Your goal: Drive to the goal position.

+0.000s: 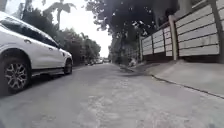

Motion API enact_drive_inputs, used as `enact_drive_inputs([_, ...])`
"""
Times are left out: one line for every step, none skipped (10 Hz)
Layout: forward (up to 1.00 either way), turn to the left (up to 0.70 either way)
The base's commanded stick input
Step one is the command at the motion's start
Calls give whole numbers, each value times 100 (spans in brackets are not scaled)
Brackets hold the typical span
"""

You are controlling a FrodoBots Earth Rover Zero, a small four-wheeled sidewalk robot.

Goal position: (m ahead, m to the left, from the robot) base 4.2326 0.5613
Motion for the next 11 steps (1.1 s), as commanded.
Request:
enact_drive_inputs([100,-14])
enact_drive_inputs([100,4])
enact_drive_inputs([100,4])
enact_drive_inputs([100,4])
enact_drive_inputs([100,4])
enact_drive_inputs([100,4])
enact_drive_inputs([100,-25])
enact_drive_inputs([100,-9])
enact_drive_inputs([100,4])
enact_drive_inputs([100,4])
enact_drive_inputs([100,4])
